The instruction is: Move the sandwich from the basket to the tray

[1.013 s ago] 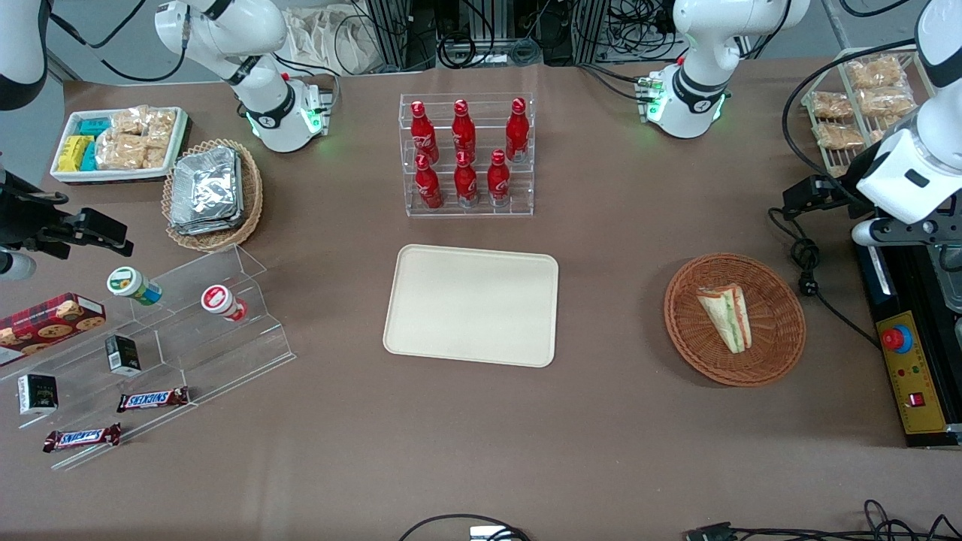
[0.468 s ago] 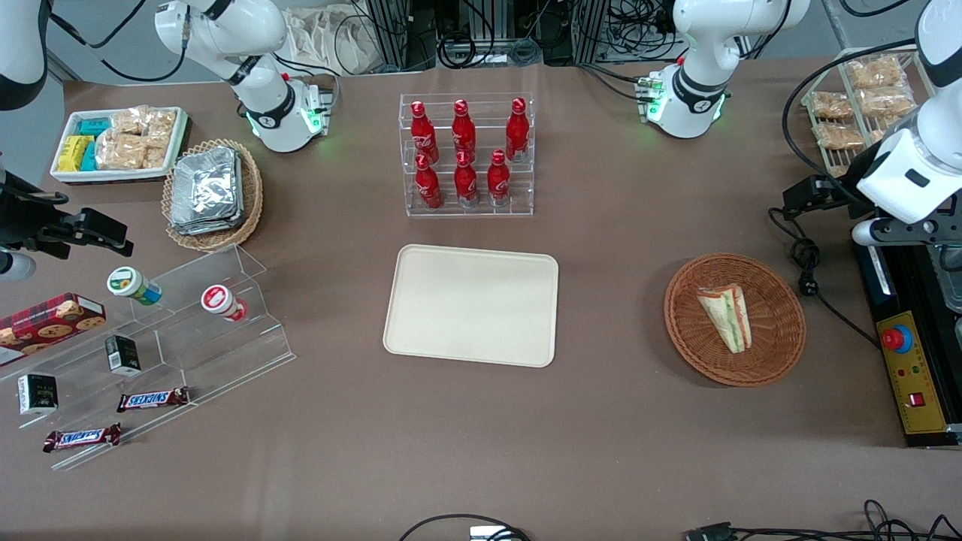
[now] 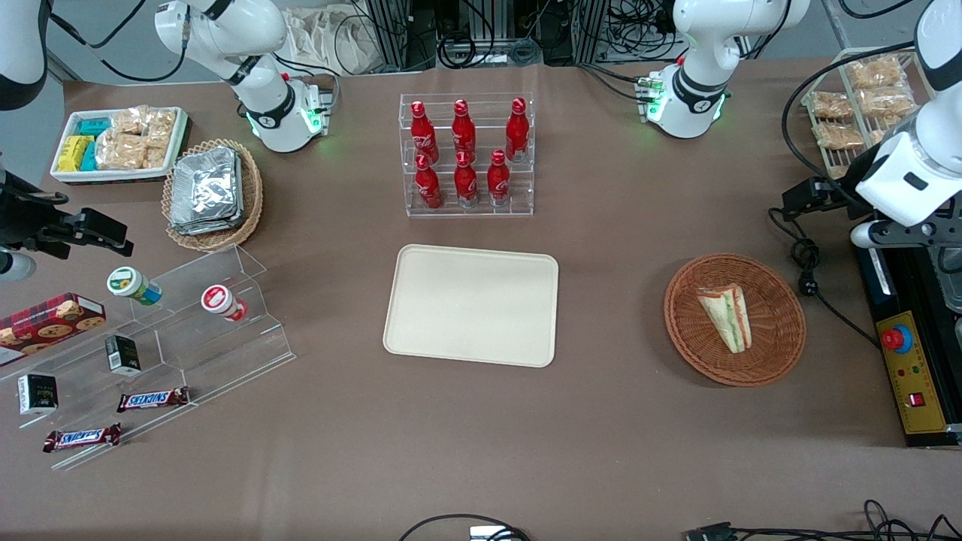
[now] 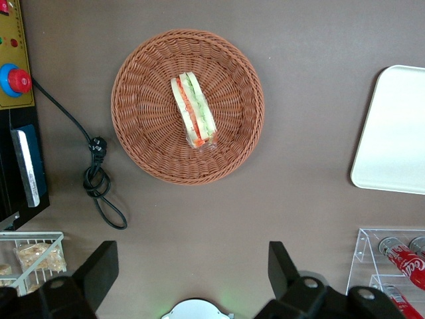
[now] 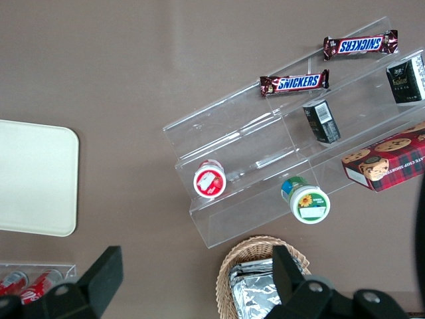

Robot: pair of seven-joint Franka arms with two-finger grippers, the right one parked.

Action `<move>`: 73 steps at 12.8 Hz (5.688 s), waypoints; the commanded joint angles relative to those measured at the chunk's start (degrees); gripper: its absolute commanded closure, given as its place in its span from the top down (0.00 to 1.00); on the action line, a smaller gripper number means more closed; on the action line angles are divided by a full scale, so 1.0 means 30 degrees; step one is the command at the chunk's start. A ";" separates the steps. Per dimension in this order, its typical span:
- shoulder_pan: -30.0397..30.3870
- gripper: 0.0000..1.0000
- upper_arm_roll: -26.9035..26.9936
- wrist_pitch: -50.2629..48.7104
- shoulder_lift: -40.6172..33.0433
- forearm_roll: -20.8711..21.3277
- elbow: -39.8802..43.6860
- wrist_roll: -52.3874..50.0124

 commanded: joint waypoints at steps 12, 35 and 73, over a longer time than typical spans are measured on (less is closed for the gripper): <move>0.0729 1.00 0.0017 0.3510 0.7658 0.0544 0.0419 -0.2375; 0.0640 0.19 -0.0099 0.6240 1.1884 0.0163 0.0389 -0.4694; -0.4574 0.11 -0.7833 0.8286 1.2114 0.2741 0.0946 -1.0378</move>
